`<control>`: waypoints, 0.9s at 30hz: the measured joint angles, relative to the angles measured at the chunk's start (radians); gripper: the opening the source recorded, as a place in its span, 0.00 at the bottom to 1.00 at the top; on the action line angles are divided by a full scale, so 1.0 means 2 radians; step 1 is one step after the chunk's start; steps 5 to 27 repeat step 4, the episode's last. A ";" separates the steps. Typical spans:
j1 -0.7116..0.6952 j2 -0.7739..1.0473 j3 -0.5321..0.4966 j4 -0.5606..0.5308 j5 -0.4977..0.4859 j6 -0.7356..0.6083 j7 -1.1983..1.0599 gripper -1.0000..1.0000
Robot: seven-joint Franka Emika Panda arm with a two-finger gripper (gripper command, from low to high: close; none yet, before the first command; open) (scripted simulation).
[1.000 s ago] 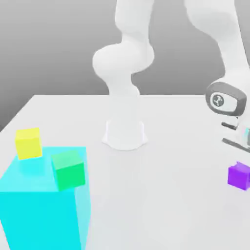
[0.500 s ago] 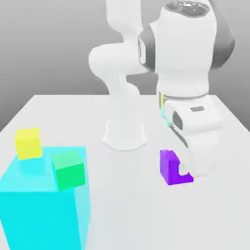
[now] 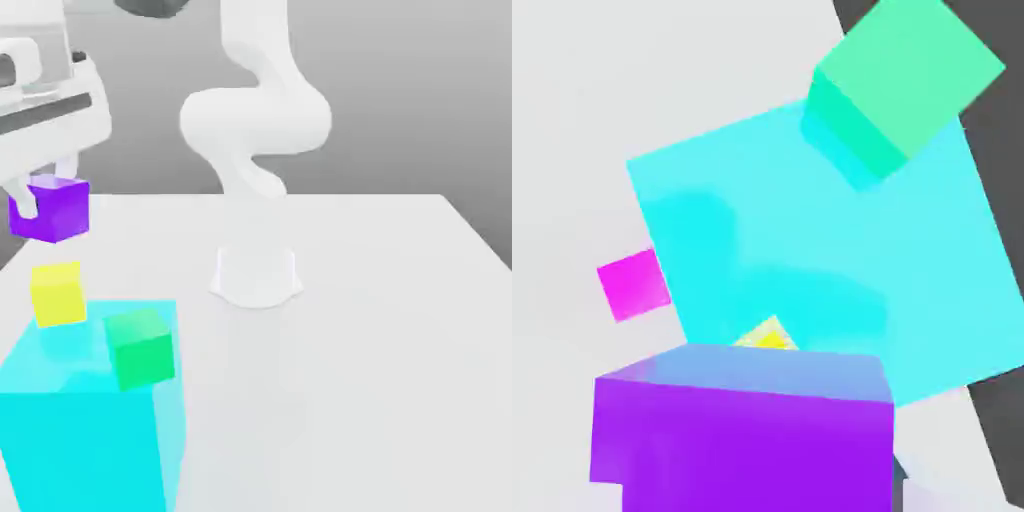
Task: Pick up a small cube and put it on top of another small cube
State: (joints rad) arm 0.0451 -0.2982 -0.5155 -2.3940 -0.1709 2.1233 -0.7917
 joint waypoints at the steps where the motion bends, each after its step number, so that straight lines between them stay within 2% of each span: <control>1: 0.000 0.006 -0.003 -0.009 0.001 0.015 -0.001 1.00; 27: 0.000 0.006 -0.003 -0.009 0.001 0.015 -0.001 1.00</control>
